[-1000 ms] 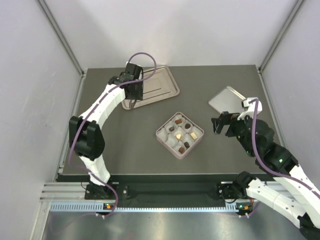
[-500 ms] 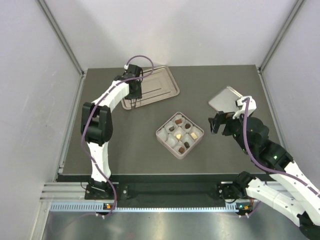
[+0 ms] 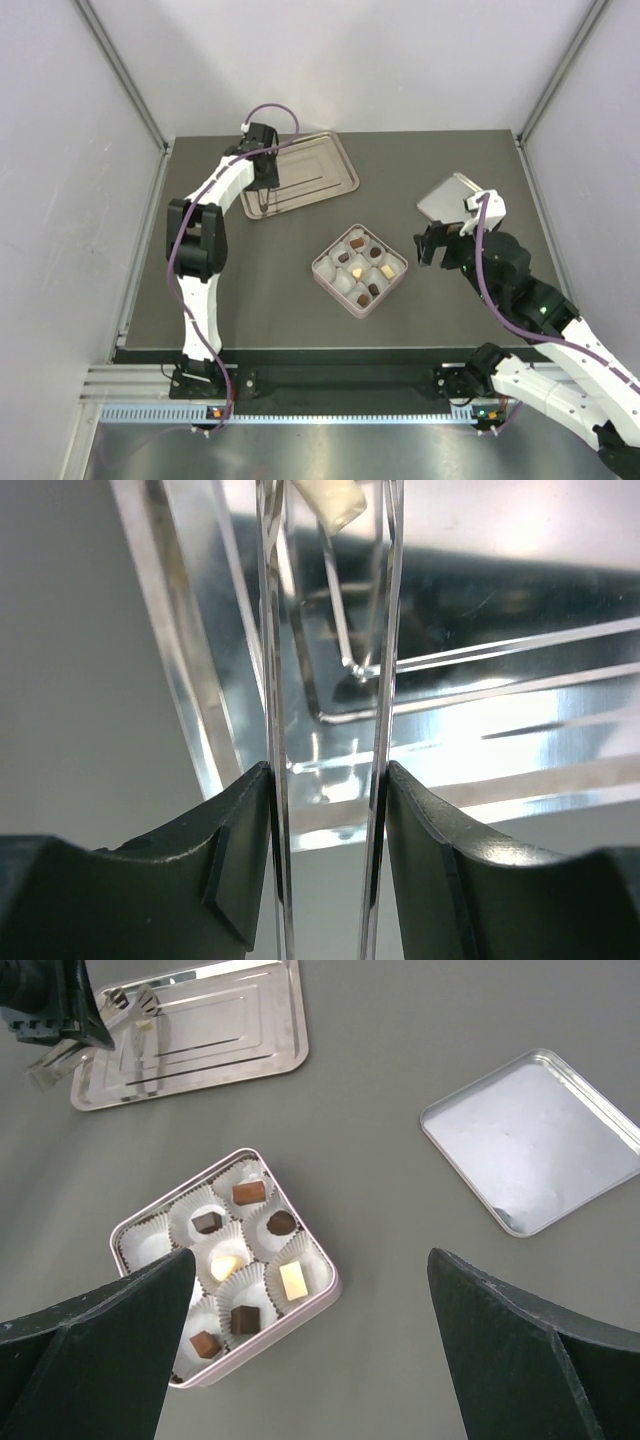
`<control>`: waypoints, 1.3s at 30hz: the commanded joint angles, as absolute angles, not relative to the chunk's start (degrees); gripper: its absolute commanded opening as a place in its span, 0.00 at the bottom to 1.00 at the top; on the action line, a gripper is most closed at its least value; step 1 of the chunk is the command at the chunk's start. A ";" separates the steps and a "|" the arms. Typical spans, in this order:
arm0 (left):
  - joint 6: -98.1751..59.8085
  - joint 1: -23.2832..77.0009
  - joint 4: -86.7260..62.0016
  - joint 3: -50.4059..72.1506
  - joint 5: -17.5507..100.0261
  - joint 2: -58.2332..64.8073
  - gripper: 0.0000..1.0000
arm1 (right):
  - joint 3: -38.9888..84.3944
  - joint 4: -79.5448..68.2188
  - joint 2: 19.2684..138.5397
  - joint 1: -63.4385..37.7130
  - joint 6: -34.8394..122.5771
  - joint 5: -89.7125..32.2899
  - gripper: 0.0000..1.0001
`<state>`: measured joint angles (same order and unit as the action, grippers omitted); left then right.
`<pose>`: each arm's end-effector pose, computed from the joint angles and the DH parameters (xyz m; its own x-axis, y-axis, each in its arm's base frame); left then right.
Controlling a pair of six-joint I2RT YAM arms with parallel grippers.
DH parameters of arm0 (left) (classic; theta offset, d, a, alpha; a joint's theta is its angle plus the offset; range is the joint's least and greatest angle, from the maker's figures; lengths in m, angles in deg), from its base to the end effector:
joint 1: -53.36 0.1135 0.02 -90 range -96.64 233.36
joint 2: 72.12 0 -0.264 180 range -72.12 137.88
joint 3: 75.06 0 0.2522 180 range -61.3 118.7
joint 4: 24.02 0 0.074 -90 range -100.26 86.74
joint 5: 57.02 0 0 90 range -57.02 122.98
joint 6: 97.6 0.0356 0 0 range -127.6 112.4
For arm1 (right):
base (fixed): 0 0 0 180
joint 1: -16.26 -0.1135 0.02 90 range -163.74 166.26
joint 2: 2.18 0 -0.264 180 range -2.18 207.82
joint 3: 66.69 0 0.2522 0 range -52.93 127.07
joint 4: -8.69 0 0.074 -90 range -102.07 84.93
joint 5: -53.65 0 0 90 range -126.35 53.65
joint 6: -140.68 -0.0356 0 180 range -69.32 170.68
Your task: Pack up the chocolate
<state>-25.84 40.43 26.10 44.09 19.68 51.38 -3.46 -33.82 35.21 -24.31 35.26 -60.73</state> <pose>0.4700 -0.0995 0.2261 -0.7807 -0.1333 -0.6105 -0.1652 0.9863 -0.0041 0.1153 0.0794 0.3532 -0.2877 0.0725 -0.9550 -0.2236 0.9645 0.1406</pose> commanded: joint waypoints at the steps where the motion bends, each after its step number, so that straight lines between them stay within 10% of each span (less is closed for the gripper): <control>1: -25.01 40.79 24.63 48.04 20.23 53.21 0.51 | -3.27 -30.91 35.70 -23.73 36.18 -62.02 1.00; 39: -22.28 41.32 35.97 44.88 27.26 42.06 0.38 | -1.34 -32.58 33.16 -23.73 33.63 -59.47 1.00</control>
